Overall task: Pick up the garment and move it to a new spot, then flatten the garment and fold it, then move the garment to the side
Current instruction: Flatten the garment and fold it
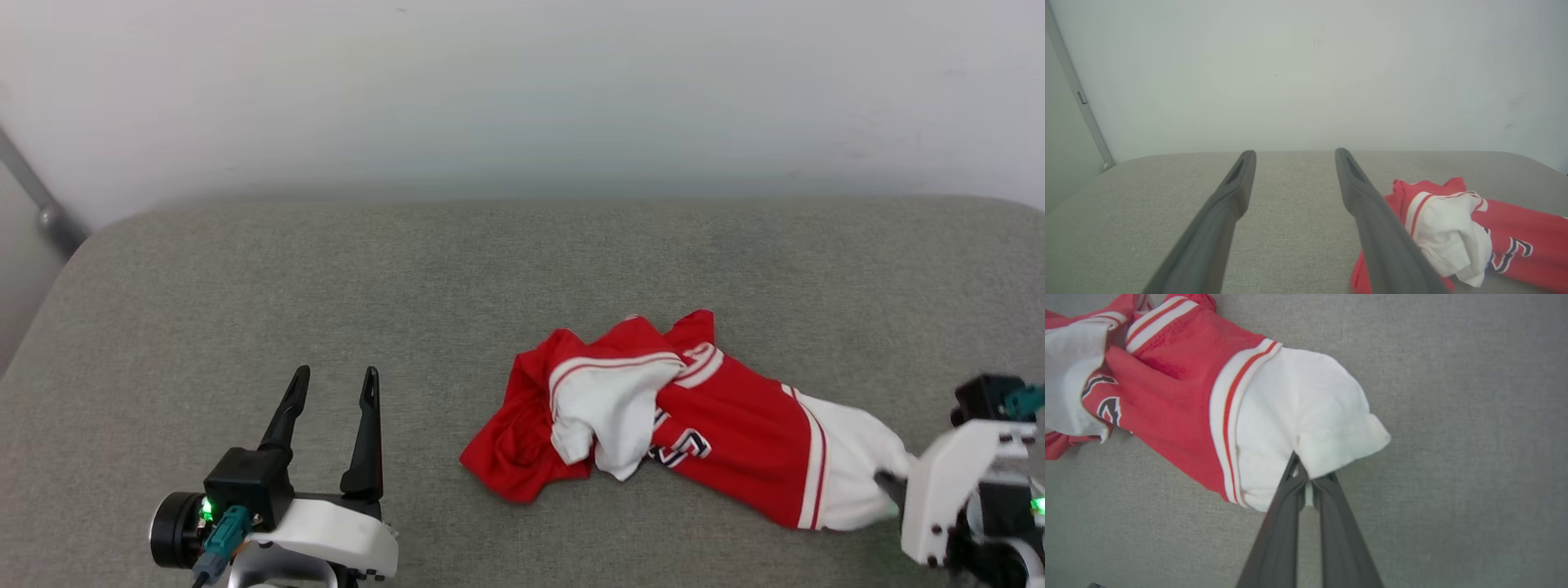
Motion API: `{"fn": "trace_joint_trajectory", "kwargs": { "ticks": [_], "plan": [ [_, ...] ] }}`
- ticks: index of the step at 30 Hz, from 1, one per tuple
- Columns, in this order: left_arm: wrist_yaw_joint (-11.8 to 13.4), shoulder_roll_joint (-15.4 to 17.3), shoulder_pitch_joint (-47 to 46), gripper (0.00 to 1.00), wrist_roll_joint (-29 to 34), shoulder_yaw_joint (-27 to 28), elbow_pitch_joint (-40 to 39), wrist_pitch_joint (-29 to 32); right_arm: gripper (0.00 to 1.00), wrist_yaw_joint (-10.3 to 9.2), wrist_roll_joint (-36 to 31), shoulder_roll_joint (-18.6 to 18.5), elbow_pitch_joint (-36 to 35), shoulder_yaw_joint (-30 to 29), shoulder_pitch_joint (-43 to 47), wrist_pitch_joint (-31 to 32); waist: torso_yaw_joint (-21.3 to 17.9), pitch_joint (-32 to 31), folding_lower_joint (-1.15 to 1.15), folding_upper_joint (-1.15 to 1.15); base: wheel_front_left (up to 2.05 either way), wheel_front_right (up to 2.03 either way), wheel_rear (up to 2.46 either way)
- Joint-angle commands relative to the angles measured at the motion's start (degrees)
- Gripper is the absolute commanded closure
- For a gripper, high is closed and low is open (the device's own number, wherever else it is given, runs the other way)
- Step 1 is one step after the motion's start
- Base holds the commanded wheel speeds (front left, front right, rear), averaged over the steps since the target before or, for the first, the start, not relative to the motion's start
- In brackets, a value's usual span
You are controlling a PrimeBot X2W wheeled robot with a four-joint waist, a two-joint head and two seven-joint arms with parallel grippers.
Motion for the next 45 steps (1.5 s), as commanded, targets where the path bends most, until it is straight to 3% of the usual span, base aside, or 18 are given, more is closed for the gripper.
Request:
{"fn": "trace_joint_trajectory", "kwargs": {
  "ticks": [1,5,6,7,8,11,23,34,39,45],
  "plan": [
    [0.2,0.4,0.9,0.00,-0.2,0.2,-0.5,0.4,1.00,-0.03,-1.2,1.4,-2.3,-2.7,4.9,1.2,-0.9,-0.1,0.01,0.00,0.00,0.00,0.00],
    [0.5,1.0,1.2,0.00,-0.5,0.4,-1.5,0.9,1.00,-0.04,-3.4,5.6,-5.6,-8.9,12.7,1.5,-1.5,0.7,0.01,0.00,0.00,0.00,0.00],
    [0.6,1.1,1.3,0.00,-0.6,0.5,-1.6,1.1,0.86,-0.03,-4.3,6.4,-6.1,-9.9,13.5,0.4,-1.6,0.9,0.01,0.00,0.00,0.00,0.00],
    [0.7,1.1,1.4,0.00,-0.7,0.6,-1.7,1.4,0.38,-0.03,-4.9,7.1,-6.3,-10.5,14.2,-0.5,-1.8,1.1,0.01,0.00,0.00,0.00,0.00],
    [0.9,1.3,1.5,0.00,-0.6,0.6,-1.6,1.6,0.00,-0.04,-4.9,8.1,-6.3,-10.7,14.8,-1.3,-1.9,1.3,0.01,0.00,0.00,0.00,0.00],
    [1.2,1.6,1.8,0.00,-0.7,0.9,-2.0,1.9,0.00,-0.03,-4.3,9.6,-7.4,-11.2,15.2,-5.5,-2.3,1.4,0.01,0.00,0.00,0.00,0.00],
    [1.9,2.0,3.2,0.00,-1.2,0.6,-1.8,2.9,0.00,-0.03,-8.7,9.3,-19.0,-11.8,17.6,-26.4,-2.2,-1.4,0.01,0.00,0.00,0.00,0.00],
    [2.2,2.2,3.6,0.00,-1.0,-0.6,-1.0,4.2,0.00,-0.03,-13.3,10.7,-26.9,-5.9,21.3,-34.0,-2.9,-2.9,0.01,0.00,0.00,0.00,0.00],
    [0.4,2.3,3.1,0.00,-1.7,-2.7,0.0,6.7,0.00,-0.04,-14.3,11.5,-29.0,-3.5,22.9,-34.2,-4.3,-3.3,0.01,0.00,0.00,0.00,0.00],
    [-4.9,1.4,-3.0,0.00,-2.1,-8.4,1.5,13.7,0.00,-0.04,-14.9,12.2,-30.9,-2.2,23.0,-33.6,-5.0,-2.9,0.01,0.00,0.00,0.00,0.00]
  ]
}}
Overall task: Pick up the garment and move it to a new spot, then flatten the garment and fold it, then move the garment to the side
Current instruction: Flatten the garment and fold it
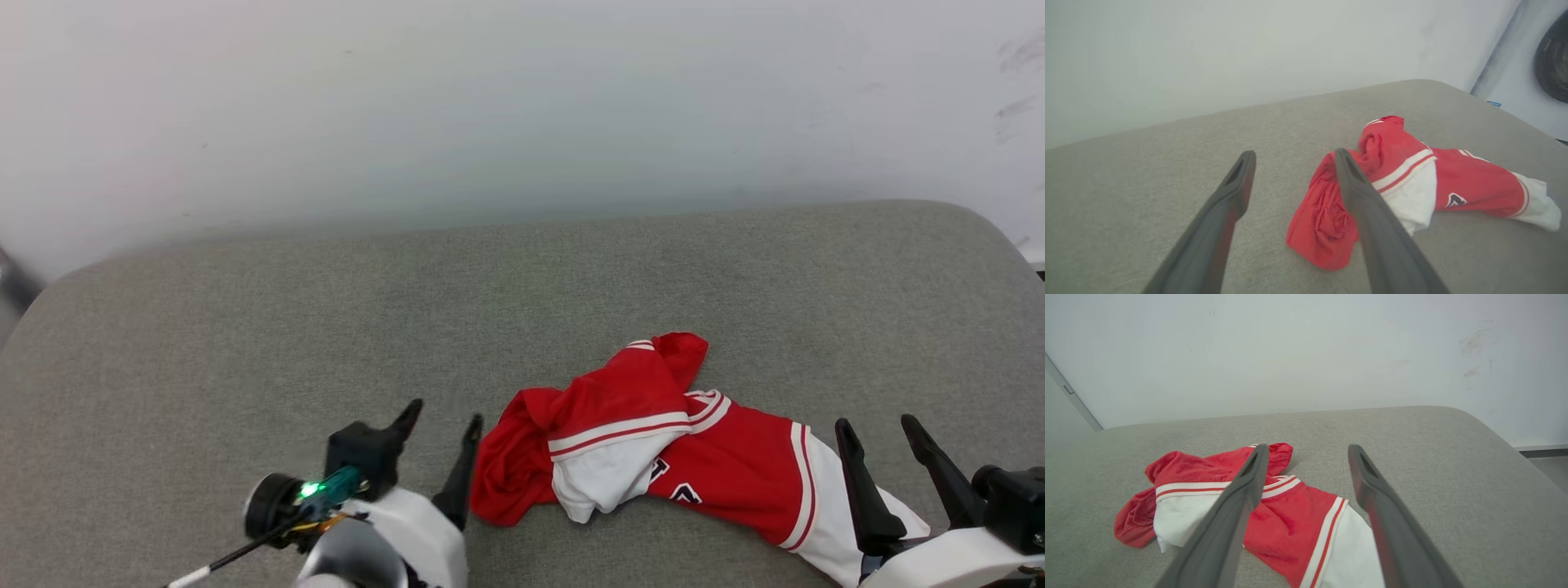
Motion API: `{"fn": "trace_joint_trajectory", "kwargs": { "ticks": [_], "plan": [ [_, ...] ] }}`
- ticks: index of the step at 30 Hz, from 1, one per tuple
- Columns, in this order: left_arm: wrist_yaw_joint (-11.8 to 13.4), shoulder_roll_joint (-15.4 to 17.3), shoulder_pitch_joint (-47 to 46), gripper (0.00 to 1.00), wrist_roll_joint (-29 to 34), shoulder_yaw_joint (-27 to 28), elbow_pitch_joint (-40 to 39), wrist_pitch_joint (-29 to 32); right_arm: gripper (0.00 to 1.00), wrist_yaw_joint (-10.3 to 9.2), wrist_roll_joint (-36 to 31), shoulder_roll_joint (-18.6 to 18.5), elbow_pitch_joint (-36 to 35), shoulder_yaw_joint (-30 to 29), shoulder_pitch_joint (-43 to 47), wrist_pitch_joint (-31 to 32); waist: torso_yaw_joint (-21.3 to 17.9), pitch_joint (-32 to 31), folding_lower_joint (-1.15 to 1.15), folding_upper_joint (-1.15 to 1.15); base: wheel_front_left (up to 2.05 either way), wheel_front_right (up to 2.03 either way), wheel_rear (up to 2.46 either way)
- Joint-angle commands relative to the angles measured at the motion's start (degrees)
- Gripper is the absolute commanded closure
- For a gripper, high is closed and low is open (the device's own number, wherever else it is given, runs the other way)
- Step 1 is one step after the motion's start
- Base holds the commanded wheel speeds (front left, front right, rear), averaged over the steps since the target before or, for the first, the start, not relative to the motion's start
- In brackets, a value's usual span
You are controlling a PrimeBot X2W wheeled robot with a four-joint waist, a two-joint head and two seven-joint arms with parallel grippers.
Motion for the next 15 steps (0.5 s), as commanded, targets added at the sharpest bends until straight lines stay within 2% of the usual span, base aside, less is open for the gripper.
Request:
{"fn": "trace_joint_trajectory", "kwargs": {
  "ticks": [1,9,15],
  "plan": [
    [-1.3,-0.7,-1.7,0.00,-0.4,-1.5,0.6,1.6,0.00,-0.03,-0.3,0.2,-0.4,0.2,0.0,0.0,-0.2,0.2,0.00,0.00,0.00,0.00,0.00],
    [-8.4,-5.3,-10.7,0.00,-1.0,-9.8,6.6,10.4,0.00,-0.04,-0.3,0.5,-0.9,0.6,-0.5,1.0,-1.8,1.5,0.00,0.00,0.00,0.00,0.00],
    [-11.6,-7.5,-16.2,0.00,-1.3,-13.7,12.1,15.9,0.00,-0.03,-0.1,0.6,-1.6,0.5,-1.4,1.2,-3.4,3.7,0.00,0.00,0.00,0.00,0.00]
  ]
}}
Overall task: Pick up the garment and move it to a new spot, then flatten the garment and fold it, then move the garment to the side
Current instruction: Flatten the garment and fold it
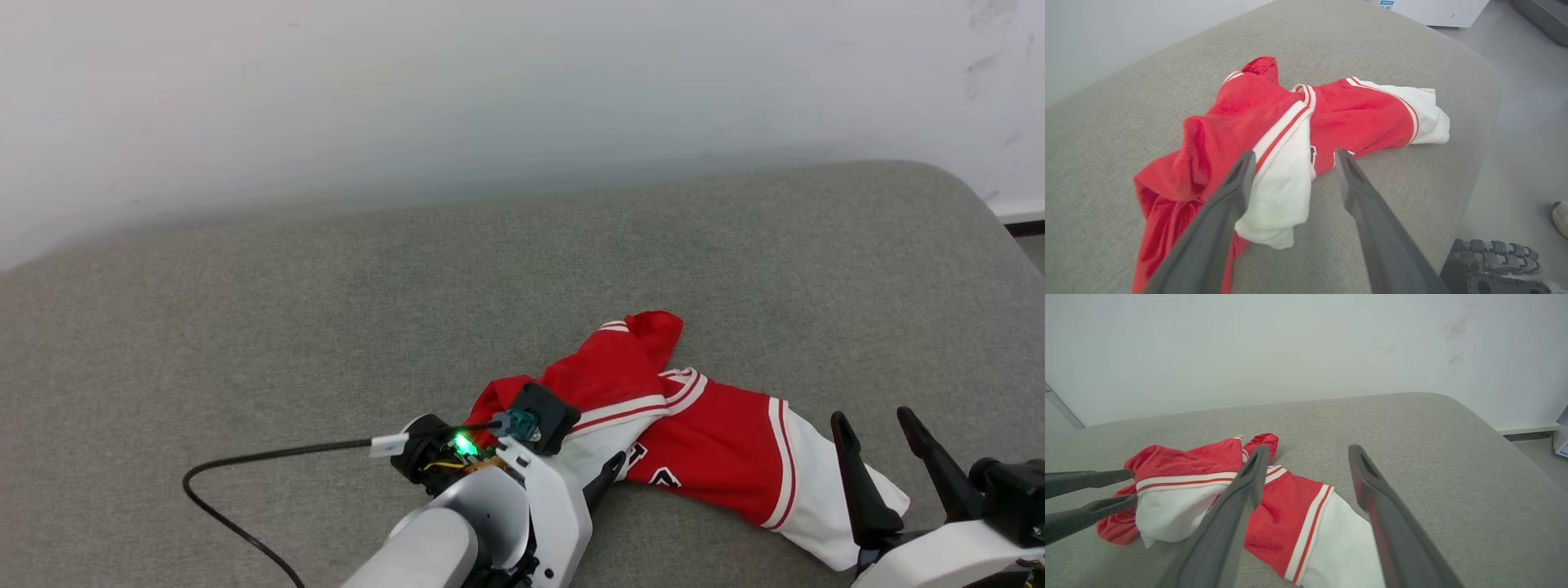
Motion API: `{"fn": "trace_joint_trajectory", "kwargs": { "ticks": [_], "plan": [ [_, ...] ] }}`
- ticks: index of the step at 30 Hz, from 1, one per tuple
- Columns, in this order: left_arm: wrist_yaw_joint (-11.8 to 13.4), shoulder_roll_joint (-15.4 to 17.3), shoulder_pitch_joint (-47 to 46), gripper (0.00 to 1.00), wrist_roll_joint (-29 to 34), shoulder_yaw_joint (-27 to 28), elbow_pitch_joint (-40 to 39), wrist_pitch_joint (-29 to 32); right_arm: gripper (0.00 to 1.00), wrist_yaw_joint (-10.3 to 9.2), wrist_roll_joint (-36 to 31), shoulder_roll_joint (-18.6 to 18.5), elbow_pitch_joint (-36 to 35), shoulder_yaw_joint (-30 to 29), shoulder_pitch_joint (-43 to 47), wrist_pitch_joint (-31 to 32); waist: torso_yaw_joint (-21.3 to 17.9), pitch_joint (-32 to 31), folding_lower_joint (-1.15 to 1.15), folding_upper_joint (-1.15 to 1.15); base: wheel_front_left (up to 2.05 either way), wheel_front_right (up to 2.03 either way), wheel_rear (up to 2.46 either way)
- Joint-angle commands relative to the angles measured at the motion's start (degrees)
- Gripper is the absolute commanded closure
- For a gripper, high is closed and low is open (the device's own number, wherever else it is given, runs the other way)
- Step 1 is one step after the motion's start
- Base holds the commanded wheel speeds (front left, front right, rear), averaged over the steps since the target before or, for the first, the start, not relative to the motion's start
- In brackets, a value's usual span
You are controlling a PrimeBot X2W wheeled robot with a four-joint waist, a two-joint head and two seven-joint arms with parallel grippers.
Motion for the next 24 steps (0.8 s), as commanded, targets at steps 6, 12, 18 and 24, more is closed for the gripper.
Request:
{"fn": "trace_joint_trajectory", "kwargs": {
  "ticks": [6,12,18,24],
  "plan": [
    [-1.7,0.3,-5.9,0.00,-0.3,-2.0,6.9,5.2,0.00,-0.04,0.7,0.5,0.1,0.1,-1.8,-0.5,-2.1,4.5,0.00,0.00,0.00,0.00,0.00],
    [-2.5,1.1,-8.7,0.51,-1.1,-3.1,11.2,7.2,0.00,-0.03,1.5,0.7,1.0,-0.1,-2.6,-1.1,-3.0,6.3,0.00,0.00,0.00,0.00,0.00],
    [-2.8,1.7,-10.4,1.00,-1.4,-2.7,12.4,4.9,0.00,-0.03,2.2,0.7,1.6,-0.3,-3.0,-1.7,-2.9,6.8,0.00,0.00,0.00,0.00,0.00],
    [-0.6,2.4,-10.9,1.00,-3.0,1.4,9.9,-0.9,0.00,-0.03,3.2,0.7,2.4,-0.9,-2.8,-1.7,-1.6,6.2,0.00,0.00,0.00,0.00,0.00]
  ]
}}
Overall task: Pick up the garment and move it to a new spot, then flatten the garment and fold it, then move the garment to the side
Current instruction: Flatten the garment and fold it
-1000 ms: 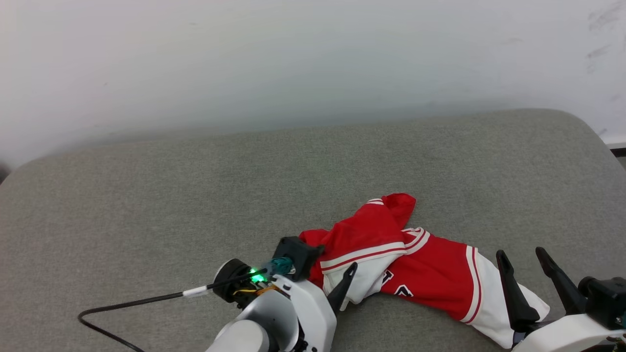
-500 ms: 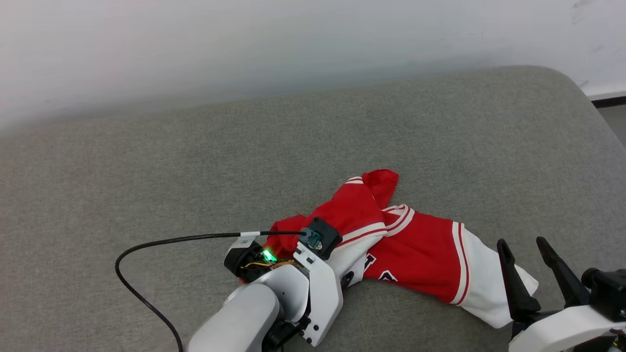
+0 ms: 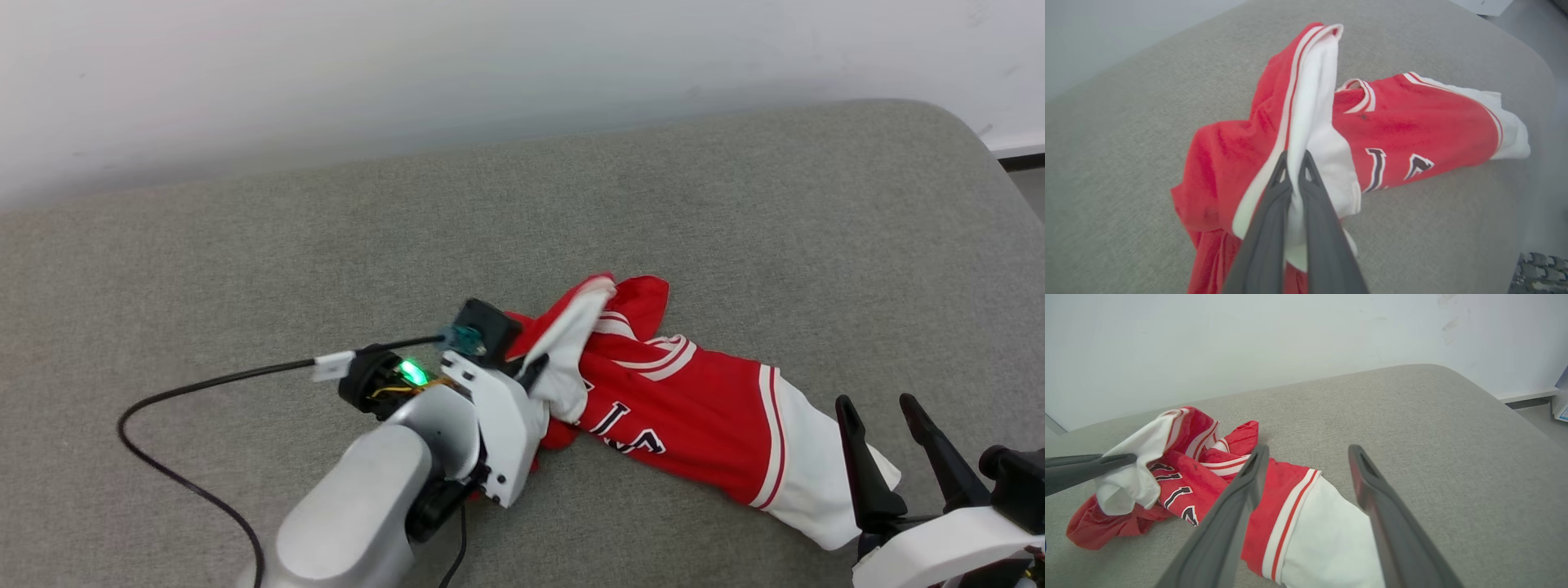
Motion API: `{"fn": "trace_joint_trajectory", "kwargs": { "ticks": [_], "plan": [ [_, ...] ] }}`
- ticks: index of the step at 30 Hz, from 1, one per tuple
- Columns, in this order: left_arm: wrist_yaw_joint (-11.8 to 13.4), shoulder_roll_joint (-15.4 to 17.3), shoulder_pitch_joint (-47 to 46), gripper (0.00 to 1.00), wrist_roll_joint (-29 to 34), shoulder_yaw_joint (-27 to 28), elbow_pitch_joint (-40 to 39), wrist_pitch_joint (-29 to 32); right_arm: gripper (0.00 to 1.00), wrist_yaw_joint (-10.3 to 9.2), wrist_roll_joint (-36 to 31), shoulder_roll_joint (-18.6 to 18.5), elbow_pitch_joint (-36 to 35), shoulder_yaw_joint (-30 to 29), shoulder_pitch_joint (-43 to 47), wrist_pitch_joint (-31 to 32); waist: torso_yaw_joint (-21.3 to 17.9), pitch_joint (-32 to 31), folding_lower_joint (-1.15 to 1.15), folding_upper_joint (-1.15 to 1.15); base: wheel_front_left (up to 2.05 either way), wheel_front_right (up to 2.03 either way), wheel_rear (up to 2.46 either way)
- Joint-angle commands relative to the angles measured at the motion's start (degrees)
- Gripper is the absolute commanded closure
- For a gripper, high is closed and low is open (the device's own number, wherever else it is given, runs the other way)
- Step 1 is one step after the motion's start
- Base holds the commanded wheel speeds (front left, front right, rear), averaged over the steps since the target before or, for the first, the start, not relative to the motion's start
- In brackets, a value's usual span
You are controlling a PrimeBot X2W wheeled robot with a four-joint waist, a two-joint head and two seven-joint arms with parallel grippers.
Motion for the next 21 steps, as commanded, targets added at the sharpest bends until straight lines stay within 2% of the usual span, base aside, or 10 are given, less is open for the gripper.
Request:
{"fn": "trace_joint_trajectory", "kwargs": {
  "ticks": [1,8,13,17,21],
  "plan": [
    [1.4,0.2,0.7,1.00,-1.9,2.4,-0.9,-2.1,0.00,-0.03,0.3,0.2,0.3,0.2,-0.4,0.1,0.5,-0.5,-0.01,0.00,0.00,0.00,0.00],
    [7.1,1.2,8.4,1.00,-9.9,13.4,-3.3,-9.4,0.00,-0.02,1.0,0.2,0.9,-0.1,0.1,0.8,2.1,-1.1,-0.01,0.00,0.00,0.00,0.00],
    [10.8,2.5,16.2,1.00,-14.9,20.0,-4.3,-12.2,0.00,-0.02,1.1,0.2,0.8,-0.4,0.4,1.3,3.6,-0.9,-0.01,0.00,0.00,0.00,0.00],
    [12.3,3.3,21.5,1.00,-17.3,22.3,-4.1,-12.4,0.00,-0.02,0.8,0.2,0.3,-0.5,-0.3,1.8,4.8,-0.4,-0.01,0.00,0.00,0.00,0.00],
    [12.6,3.3,23.8,1.00,-18.0,22.5,-3.1,-11.9,0.00,-0.02,0.4,0.2,0.0,-0.5,-0.9,2.0,5.7,-0.1,-0.01,0.00,0.00,0.00,0.00]
  ]
}}
